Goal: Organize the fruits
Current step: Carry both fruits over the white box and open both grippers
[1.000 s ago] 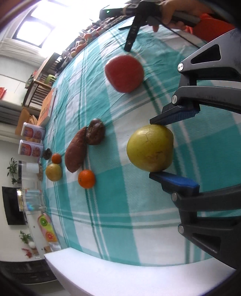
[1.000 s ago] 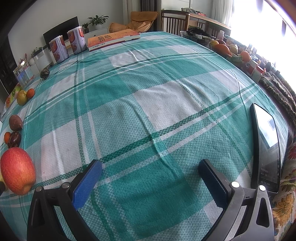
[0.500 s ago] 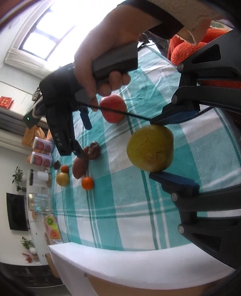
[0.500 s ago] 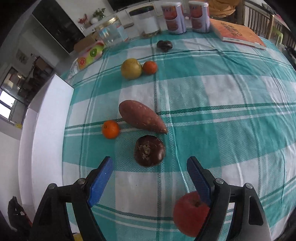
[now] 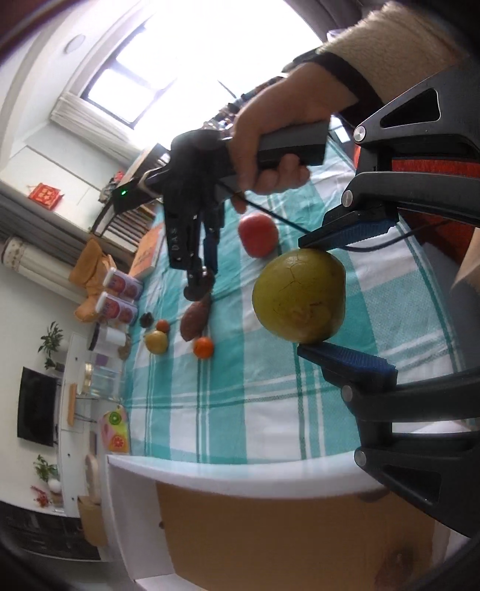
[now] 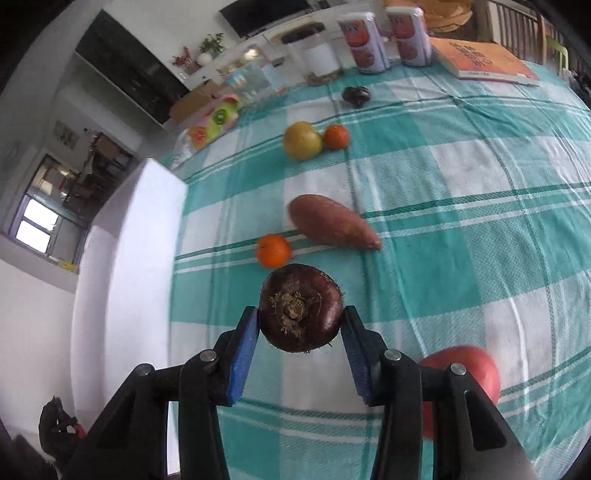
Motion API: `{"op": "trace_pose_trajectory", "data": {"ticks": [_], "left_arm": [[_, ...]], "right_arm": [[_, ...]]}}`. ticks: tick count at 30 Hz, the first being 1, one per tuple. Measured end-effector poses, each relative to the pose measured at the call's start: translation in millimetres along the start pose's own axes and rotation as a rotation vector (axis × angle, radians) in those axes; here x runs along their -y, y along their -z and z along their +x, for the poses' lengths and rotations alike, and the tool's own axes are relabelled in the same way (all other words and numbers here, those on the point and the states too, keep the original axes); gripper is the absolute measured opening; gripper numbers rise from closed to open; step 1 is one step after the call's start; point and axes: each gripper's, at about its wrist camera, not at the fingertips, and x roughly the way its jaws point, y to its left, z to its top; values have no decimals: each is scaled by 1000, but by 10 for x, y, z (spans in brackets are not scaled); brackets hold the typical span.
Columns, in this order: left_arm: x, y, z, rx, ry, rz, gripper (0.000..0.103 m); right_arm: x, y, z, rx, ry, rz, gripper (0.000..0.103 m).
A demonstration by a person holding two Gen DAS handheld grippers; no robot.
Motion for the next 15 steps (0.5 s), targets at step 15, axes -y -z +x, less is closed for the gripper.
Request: {"op": "trace_pose_trajectory", "data": {"ticks": [15], "left_arm": [[-1768, 314, -754, 49, -545, -338, 53]], "right_arm": [[-2485, 1202, 634, -180, -269, -509, 46]]}}
